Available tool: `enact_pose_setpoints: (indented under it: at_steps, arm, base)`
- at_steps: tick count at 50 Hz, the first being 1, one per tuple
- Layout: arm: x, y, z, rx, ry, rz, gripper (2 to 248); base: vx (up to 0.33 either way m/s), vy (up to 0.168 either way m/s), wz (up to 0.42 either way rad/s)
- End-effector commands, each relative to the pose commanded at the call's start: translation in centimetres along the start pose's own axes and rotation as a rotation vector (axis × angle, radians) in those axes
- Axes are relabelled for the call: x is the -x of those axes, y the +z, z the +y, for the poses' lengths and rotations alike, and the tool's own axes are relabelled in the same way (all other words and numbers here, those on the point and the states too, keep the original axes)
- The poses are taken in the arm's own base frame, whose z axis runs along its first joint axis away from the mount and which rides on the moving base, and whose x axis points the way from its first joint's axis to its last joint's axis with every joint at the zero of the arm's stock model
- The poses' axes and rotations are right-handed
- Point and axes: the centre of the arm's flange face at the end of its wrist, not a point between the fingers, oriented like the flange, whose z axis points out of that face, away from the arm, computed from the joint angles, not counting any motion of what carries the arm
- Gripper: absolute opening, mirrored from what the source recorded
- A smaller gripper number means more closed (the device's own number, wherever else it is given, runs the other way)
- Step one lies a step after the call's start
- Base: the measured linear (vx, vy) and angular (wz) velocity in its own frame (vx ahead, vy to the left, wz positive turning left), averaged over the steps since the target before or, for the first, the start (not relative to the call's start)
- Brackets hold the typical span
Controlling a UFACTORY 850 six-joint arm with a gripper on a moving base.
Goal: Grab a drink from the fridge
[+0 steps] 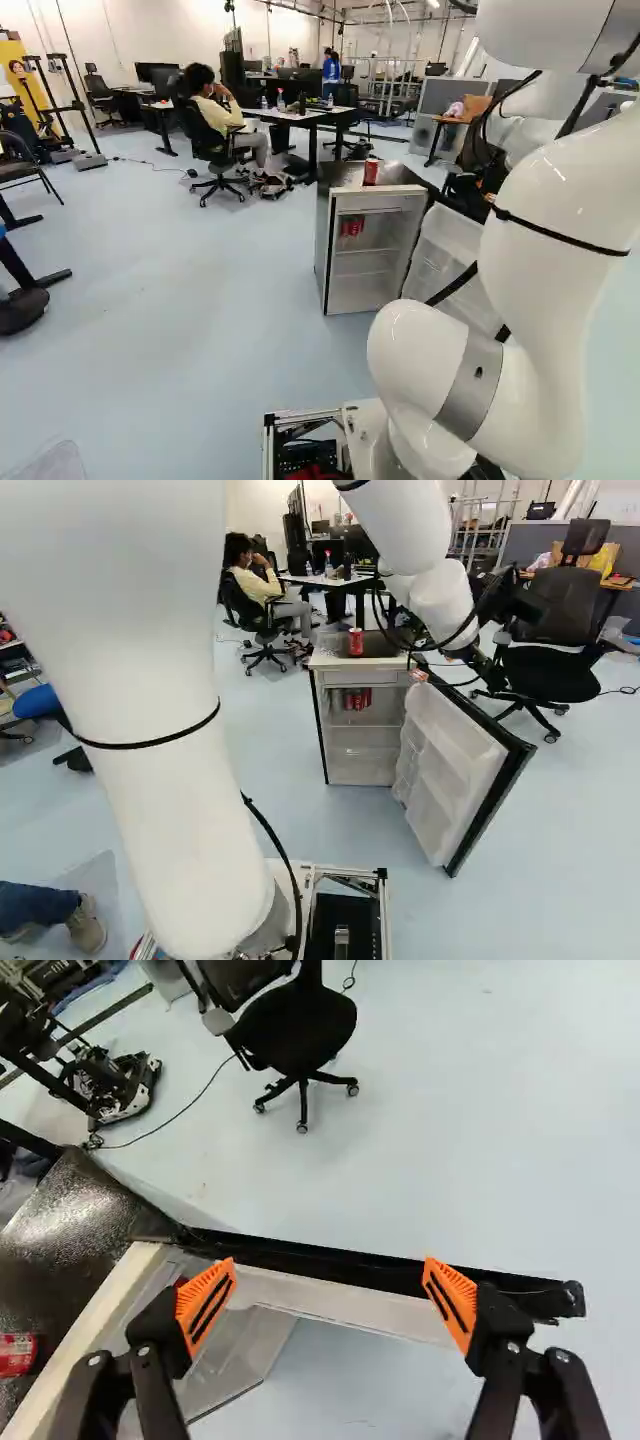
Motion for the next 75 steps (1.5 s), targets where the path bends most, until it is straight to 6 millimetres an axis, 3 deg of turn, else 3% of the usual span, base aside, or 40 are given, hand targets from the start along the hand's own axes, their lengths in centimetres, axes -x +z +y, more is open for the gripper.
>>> enact_pose_setpoints:
  at_steps: [53,75]
  arm:
    - [-5.8,5.6,4.5,0.055,0.068,-0.034,247]
    - [-6.9,10.0,7.0,0.084,0.070,-0.067,247]
  base:
    - [0.000,0.000,0.000]
    - [0.000,0.000,0.000]
